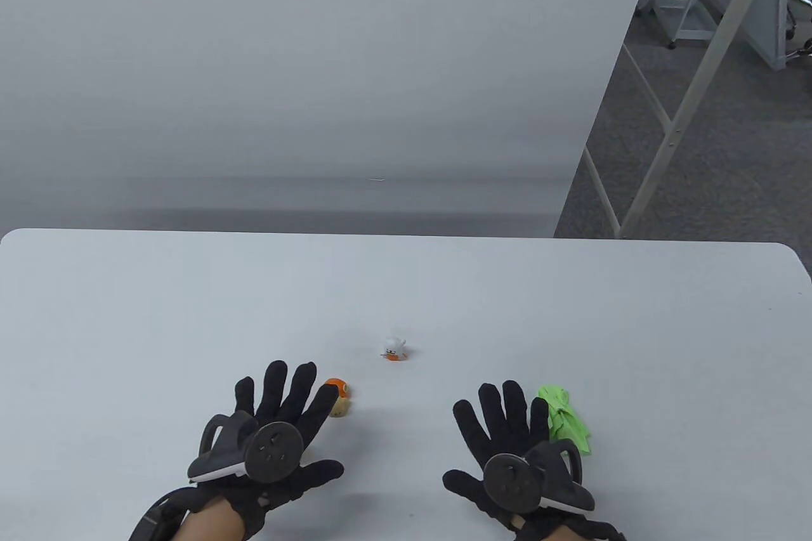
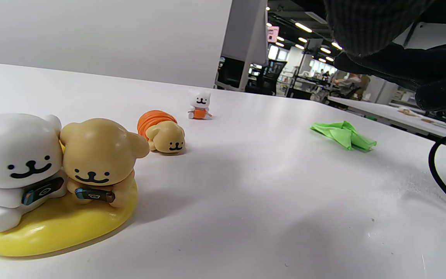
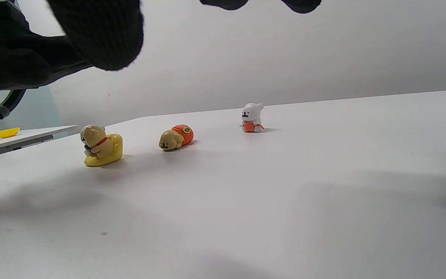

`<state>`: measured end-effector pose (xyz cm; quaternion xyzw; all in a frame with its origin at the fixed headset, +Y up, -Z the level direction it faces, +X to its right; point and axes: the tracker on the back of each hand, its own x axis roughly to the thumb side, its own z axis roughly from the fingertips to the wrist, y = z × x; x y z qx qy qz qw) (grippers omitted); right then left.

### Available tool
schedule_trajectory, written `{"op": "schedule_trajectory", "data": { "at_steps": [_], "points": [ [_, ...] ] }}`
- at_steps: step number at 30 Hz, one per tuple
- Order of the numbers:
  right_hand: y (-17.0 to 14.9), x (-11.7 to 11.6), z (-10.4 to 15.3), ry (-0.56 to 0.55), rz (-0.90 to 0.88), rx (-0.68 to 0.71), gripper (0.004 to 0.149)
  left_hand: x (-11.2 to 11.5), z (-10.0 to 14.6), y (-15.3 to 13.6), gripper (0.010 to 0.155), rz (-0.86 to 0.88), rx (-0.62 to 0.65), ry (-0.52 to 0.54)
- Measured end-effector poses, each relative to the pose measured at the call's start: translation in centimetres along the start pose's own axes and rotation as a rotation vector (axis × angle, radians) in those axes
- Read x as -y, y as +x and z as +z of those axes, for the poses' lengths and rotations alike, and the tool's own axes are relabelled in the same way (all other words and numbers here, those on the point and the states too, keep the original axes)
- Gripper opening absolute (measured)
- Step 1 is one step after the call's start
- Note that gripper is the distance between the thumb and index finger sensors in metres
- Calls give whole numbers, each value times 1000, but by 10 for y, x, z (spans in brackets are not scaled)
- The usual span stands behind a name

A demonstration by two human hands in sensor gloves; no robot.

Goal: Dust the small ornaments

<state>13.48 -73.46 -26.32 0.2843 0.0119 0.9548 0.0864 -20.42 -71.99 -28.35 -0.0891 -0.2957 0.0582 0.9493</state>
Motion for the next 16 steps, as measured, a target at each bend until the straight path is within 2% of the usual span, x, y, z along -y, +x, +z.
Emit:
{"op": "schedule_trajectory", "data": {
  "at_steps": [16],
  "points": [
    [-3,0,1,3,-25,-13,89,2,-1,1,99,11,1,-14]
  ]
}}
